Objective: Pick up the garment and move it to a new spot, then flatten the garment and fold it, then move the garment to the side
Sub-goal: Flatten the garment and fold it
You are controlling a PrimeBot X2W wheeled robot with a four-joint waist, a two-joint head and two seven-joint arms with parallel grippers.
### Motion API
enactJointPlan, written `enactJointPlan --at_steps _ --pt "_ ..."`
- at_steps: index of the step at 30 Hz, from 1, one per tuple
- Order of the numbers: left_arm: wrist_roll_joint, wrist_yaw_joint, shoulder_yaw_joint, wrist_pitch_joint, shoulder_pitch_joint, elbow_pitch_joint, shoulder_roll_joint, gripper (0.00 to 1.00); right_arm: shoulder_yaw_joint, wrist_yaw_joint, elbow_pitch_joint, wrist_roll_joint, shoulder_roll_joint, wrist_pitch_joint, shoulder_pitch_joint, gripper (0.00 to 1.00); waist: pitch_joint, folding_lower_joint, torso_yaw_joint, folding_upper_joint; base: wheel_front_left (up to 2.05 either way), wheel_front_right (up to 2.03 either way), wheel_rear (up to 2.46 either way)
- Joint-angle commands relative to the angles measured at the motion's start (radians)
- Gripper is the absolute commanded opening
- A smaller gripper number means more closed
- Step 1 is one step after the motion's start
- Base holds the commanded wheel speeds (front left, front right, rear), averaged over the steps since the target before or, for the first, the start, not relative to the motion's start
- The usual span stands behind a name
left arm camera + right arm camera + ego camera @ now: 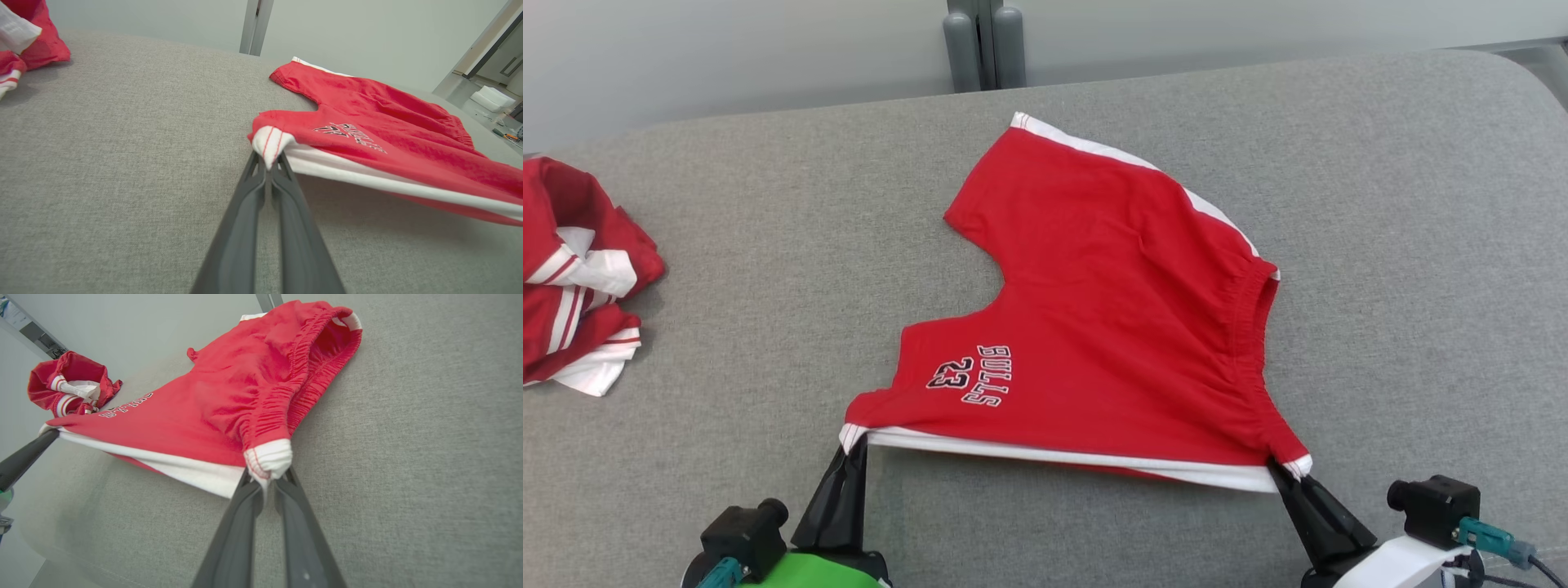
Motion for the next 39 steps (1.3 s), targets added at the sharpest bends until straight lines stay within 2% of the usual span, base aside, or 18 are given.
enactJointPlan --at_steps 1,6,11,20,30,39 --pt "0.004 0.006 0.025 -0.004 0.019 -0.006 0.01 0.0 -0.031 -0.005 -0.01 -0.009 -0.001 0.013 0.034 0.0 -0.01 0.0001 0.003 -0.0001 0.0 0.0 0.0" --pt "0.026 -0.012 0.011 -0.004 -0.001 0.005 0.006 0.0 -0.058 -0.005 -0.069 -0.049 0.046 0.049 0.071 0.0 -0.014 0.0001 0.003 -0.0001 0.0 0.0 0.0" --pt "0.059 -0.029 -0.016 -0.003 -0.1 0.033 0.04 0.0 -0.075 -0.004 -0.101 -0.069 0.074 0.062 0.021 0.0 -0.006 0.0001 -0.013 -0.0001 0.0 0.0 0.0" --pt "0.113 -0.053 -0.11 0.077 -0.444 0.112 0.113 0.0 -0.092 -0.004 -0.048 -0.03 0.123 0.057 -0.147 0.0 0.089 0.0001 -0.08 -0.0001 0.0 0.0 0.0" --pt "0.084 -0.054 -0.248 0.124 -0.839 0.364 0.15 0.0 -0.093 -0.003 0.068 -0.018 0.209 0.007 -0.362 0.0 0.229 0.0001 -0.168 -0.0001 0.0 0.0 0.0" --pt "0.022 -0.054 -0.378 0.118 -1.069 0.636 0.15 0.0 -0.128 -0.004 0.182 -0.056 0.269 -0.025 -0.532 0.0 0.302 0.0001 -0.234 -0.0001 0.0 0.0 0.0"
